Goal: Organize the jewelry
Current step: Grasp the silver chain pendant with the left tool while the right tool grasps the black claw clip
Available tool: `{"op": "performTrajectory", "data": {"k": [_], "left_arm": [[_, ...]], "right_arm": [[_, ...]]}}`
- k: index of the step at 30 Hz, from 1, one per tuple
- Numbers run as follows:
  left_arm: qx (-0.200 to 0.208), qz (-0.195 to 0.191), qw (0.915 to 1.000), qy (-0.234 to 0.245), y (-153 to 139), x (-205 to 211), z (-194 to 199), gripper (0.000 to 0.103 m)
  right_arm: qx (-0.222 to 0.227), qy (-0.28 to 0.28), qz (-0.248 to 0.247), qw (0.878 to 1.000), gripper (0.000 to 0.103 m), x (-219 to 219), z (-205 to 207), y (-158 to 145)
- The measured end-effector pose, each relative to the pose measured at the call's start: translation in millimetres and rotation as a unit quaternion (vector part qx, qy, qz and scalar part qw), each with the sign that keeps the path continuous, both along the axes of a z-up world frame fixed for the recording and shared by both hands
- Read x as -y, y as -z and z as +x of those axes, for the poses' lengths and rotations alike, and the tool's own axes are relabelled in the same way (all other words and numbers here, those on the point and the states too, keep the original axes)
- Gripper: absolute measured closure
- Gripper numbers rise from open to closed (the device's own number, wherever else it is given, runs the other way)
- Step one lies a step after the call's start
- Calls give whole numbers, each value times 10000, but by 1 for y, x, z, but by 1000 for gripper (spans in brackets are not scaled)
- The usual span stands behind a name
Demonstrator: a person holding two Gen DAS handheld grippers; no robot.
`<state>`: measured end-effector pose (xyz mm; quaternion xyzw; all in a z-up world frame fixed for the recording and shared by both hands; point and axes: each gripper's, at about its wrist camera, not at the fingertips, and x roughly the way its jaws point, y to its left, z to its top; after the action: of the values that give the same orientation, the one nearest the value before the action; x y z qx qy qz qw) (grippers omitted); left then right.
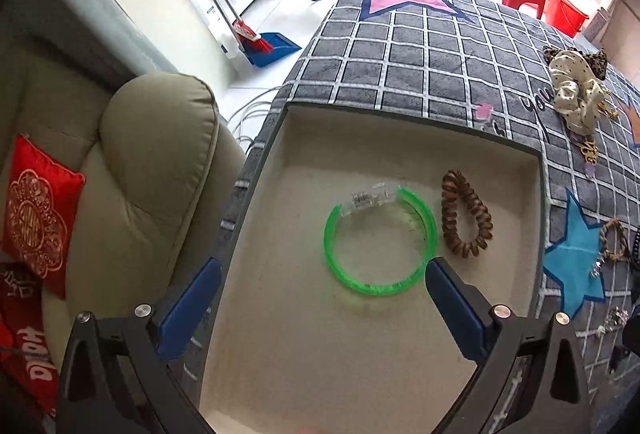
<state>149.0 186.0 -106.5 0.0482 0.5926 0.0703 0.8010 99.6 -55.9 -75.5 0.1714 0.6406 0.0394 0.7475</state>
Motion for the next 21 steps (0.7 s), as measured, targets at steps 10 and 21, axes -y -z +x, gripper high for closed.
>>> {"op": "performTrajectory", "data": {"k": [10,21], "left_arm": [[-330,-539,9966,536,-16,36,-42,0],[-398,-833,9903,1039,-34,104,-72,0]], "right_arm": [[-301,532,-213,9979,25,59,-57,0],[-619,1197,-443,9899,23,127,-117,3]]}}
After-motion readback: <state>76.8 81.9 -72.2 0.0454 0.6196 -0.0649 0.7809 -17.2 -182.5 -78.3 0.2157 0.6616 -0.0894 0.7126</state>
